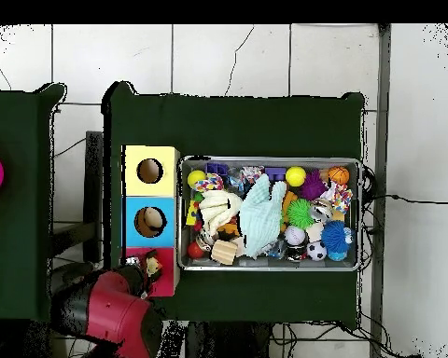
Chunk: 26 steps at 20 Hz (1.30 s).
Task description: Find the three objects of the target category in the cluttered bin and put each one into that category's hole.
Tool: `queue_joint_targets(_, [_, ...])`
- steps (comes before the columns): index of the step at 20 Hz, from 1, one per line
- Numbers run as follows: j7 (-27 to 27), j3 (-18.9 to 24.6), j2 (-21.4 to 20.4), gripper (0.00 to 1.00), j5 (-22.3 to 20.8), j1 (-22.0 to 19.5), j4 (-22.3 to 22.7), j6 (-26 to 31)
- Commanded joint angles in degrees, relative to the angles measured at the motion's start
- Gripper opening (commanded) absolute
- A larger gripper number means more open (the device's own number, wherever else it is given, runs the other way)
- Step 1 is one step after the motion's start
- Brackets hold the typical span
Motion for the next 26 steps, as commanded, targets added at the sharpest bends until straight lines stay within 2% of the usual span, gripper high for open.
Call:
queue_joint_targets(1, [29.35,2.50,14.46,1.00,8.18,4.64,-9.89,9.94])
queue_joint_targets(5, [33.74,1.35,16.92,1.00,9.04,5.96,-11.73,11.32])
queue_joint_targets(9, [33.36,2.06,15.43,1.00,7.81,5.11,-11.12,12.16])
queue_joint_targets(13, [27.95,4.50,9.09,1.00,4.61,1.85,-8.10,16.21])
queue_joint_targets(17, [22.23,4.19,0.11,1.00,1.02,-0.58,-5.02,25.17])
queue_joint_targets(19, [20.71,3.13,-3.10,1.00,-1.59,-1.20,-5.14,30.96])
queue_joint_targets(21, [20.00,2.70,-5.57,1.00,-4.19,-2.44,-6.24,37.83])
queue_joint_targets(24, [20.33,2.64,-7.64,1.00,-6.47,-4.24,-7.64,45.16])
queue_joint_targets(26, [20.04,2.61,-8.23,1.00,-6.96,-4.80,-7.43,45.47])
